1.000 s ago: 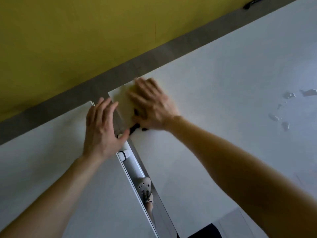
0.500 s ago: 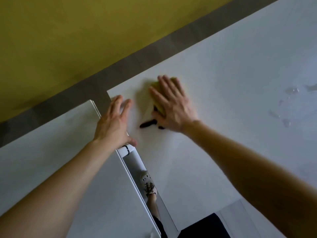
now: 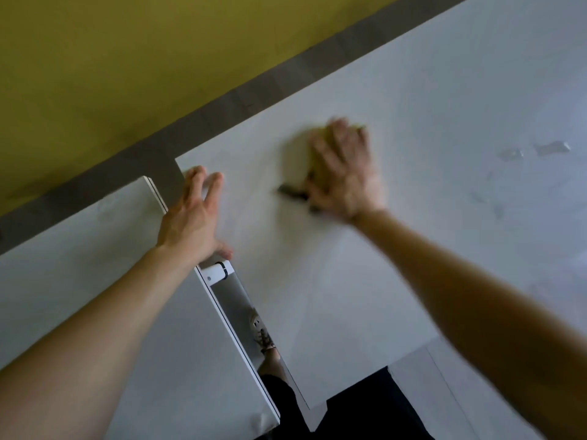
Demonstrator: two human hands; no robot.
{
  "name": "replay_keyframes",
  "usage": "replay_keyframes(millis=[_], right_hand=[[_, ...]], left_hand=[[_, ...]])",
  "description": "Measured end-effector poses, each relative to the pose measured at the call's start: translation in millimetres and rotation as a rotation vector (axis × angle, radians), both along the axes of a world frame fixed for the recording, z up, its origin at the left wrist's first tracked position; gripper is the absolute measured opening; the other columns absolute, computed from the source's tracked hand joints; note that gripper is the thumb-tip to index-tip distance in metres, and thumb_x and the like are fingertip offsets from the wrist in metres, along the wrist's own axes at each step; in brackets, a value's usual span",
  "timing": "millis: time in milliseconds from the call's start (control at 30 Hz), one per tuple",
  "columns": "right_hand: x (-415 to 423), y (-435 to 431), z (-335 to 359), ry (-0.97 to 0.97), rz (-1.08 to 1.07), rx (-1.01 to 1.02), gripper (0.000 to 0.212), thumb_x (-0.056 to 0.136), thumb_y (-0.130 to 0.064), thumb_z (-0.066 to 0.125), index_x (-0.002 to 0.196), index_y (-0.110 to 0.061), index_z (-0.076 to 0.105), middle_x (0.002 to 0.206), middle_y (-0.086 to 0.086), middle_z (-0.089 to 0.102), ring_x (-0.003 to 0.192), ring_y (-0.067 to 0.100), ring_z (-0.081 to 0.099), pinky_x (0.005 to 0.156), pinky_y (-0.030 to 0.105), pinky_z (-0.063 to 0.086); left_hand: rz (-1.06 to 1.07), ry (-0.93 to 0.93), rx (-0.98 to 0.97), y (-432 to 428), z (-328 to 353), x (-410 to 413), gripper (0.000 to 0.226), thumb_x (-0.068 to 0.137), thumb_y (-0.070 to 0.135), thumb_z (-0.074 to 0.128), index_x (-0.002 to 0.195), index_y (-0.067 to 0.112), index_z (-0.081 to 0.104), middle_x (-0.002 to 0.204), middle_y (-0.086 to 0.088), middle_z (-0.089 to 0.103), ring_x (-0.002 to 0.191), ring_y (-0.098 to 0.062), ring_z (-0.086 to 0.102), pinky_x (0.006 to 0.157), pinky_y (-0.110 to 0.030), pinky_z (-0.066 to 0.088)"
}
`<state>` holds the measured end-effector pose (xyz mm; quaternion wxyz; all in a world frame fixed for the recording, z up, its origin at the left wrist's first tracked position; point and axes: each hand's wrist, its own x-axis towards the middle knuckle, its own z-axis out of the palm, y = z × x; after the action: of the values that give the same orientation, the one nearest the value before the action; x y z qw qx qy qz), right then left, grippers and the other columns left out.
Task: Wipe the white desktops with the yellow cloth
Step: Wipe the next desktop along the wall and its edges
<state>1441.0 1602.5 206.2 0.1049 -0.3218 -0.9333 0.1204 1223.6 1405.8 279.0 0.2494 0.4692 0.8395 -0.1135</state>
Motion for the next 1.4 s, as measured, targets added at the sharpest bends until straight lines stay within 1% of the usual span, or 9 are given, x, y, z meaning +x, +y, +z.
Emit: replay_keyframes(millis=[133,233,533,733,833,1000,1100,1233,1400], right_hand=[[-22,-157,12,-0.012,0.388,-0.158,0.071,0.1,-0.047,0.057,0.165,-0.02,0.046,0.176,0.02,0.027,0.167,0.036,0.014,0.134,0.057,0.012],[-4,-136,10,-0.01,0.446,-0.129,0.072,0.1,-0.048,0.059,0.166,-0.025,0.043,0.178,0.014,0.025,0.168,0.032,0.012,0.135,0.056,0.009],[99,65,11,-0.208,-0.206,-0.041,0.081,0.102,-0.067,0.048,0.172,-0.031,0.026,0.181,0.018,0.006,0.168,0.037,0.0,0.134,0.061,-0.001],[67,-135,10,-0.058,0.178,-0.101,0.077,0.1,-0.052,0.058,0.167,-0.02,0.041,0.177,0.022,0.022,0.167,0.039,0.01,0.133,0.063,0.009],[94,-130,9,-0.092,0.342,-0.087,0.077,0.102,-0.057,0.054,0.171,-0.028,0.033,0.18,0.015,0.017,0.169,0.033,0.005,0.135,0.06,0.003],[178,13,5,-0.129,-0.117,-0.022,0.079,0.099,-0.058,0.064,0.168,-0.027,0.04,0.177,0.019,0.025,0.166,0.038,0.018,0.134,0.062,0.009],[204,49,7,-0.168,-0.163,0.012,0.079,0.103,-0.061,0.06,0.17,-0.03,0.033,0.178,0.018,0.022,0.167,0.038,0.015,0.135,0.058,0.01],[170,-25,6,-0.098,-0.238,-0.032,0.082,0.099,-0.058,0.06,0.169,-0.024,0.035,0.176,0.024,0.023,0.166,0.042,0.014,0.133,0.063,0.009],[136,-187,10,-0.022,0.227,-0.119,0.068,0.103,-0.048,0.059,0.165,-0.022,0.045,0.176,0.022,0.027,0.167,0.037,0.014,0.133,0.06,0.014]], left_hand=[[-0.046,0.05,-0.018,2,3,0,0.149,0.056,0.041,0.108,0.168,0.02,0.011,0.177,-0.014,0.001,0.165,-0.039,0.016,0.122,-0.057,0.042],[-0.061,0.094,-0.065,6,5,2,0.153,0.053,0.052,0.106,0.166,0.02,0.008,0.176,-0.016,0.003,0.164,-0.04,0.019,0.122,-0.056,0.041],[-0.077,-0.048,-0.091,0,25,83,0.161,0.058,0.062,0.101,0.173,0.026,-0.006,0.179,-0.017,-0.004,0.167,-0.035,0.004,0.132,-0.046,0.025],[-0.132,0.014,-0.131,-15,17,129,0.173,0.049,0.067,0.101,0.171,0.022,-0.012,0.177,-0.02,-0.018,0.167,-0.038,-0.006,0.13,-0.057,0.028],[-0.14,0.036,-0.132,-21,12,139,0.181,0.042,0.073,0.1,0.169,0.025,-0.019,0.176,-0.02,-0.024,0.166,-0.038,-0.013,0.129,-0.062,0.028],[-0.168,0.011,-0.126,-18,10,170,0.185,0.039,0.077,0.098,0.167,0.027,-0.026,0.174,-0.019,-0.031,0.165,-0.038,-0.02,0.13,-0.064,0.022],[-0.149,0.032,-0.117,-21,6,180,0.186,0.041,0.078,0.097,0.164,0.027,-0.033,0.173,-0.02,-0.033,0.164,-0.039,-0.022,0.13,-0.065,0.021],[-0.147,0.058,-0.089,-22,4,176,0.184,0.037,0.077,0.098,0.168,0.032,-0.023,0.176,-0.015,-0.027,0.166,-0.034,-0.018,0.13,-0.062,0.022],[-0.105,0.048,-0.037,-23,-3,178,0.159,0.063,0.05,0.101,0.17,0.036,-0.015,0.178,-0.01,-0.024,0.167,-0.033,-0.016,0.13,-0.066,0.021]])
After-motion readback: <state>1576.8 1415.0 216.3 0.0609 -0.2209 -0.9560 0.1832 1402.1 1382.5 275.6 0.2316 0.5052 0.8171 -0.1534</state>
